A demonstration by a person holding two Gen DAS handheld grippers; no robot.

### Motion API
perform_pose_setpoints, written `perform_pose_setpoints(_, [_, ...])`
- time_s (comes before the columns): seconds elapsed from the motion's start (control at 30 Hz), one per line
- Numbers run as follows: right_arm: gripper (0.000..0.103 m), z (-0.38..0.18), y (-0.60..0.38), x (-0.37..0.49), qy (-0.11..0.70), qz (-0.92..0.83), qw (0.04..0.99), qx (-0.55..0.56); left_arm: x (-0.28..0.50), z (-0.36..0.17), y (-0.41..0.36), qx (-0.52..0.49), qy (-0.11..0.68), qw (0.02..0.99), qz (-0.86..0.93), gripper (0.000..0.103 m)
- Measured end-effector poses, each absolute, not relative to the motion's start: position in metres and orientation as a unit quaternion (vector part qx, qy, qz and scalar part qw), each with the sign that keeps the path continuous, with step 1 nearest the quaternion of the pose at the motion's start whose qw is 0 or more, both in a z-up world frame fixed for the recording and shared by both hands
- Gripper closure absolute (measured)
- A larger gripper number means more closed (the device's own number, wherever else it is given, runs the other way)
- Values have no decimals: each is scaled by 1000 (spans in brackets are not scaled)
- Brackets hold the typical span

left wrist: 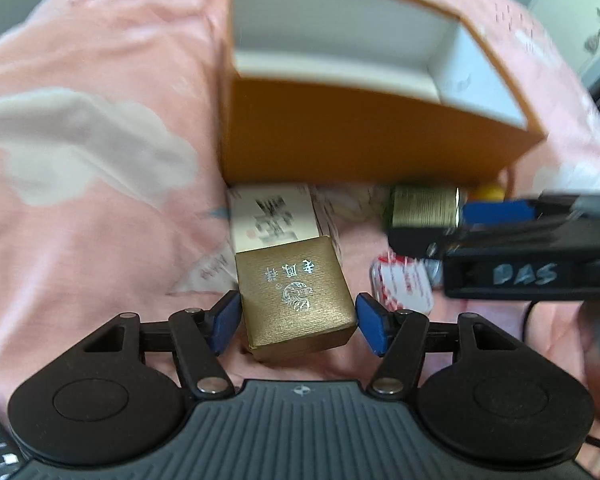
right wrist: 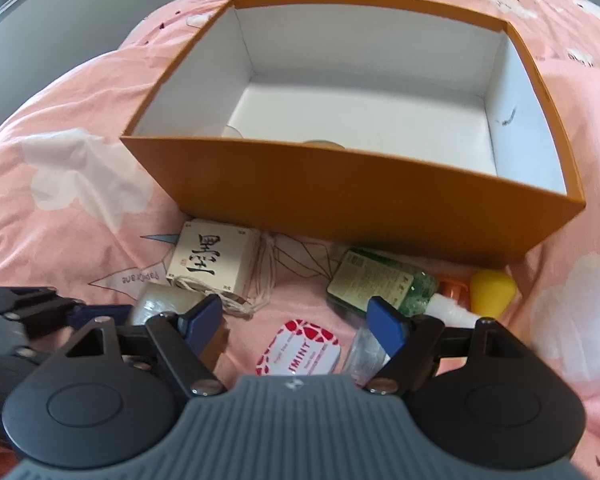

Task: Organize rigid objects
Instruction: 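Move the left tool back to the items and grasp the gold square box, then grasp the white packet with the right tool beside the box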

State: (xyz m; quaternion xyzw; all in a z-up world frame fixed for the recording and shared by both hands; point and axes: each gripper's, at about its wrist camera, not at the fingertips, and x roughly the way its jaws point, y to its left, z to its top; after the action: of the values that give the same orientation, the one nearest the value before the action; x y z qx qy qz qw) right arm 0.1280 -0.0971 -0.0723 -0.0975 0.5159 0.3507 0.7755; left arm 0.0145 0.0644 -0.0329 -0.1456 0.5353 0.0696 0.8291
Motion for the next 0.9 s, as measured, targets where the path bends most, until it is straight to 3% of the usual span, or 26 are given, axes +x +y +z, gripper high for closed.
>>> perform_pose_setpoints(0.17, [25, -71, -88, 132, 516, 366, 769, -87, 0, 6, 84, -132, 484, 858, 112, 31])
perform_pose_setpoints(0.43, [51, -92, -54, 151, 546, 413, 727, -58, 6, 2, 105, -131, 465, 863, 145, 31])
perform_pose_setpoints(0.7, [51, -144, -36, 178, 614, 404, 677, 5, 14, -12, 112, -134, 472, 859, 146, 32])
perform_pose_setpoints(0.9, [42, -161, -29, 177, 614, 416, 670, 21, 18, -17, 115, -136, 480, 855, 145, 32])
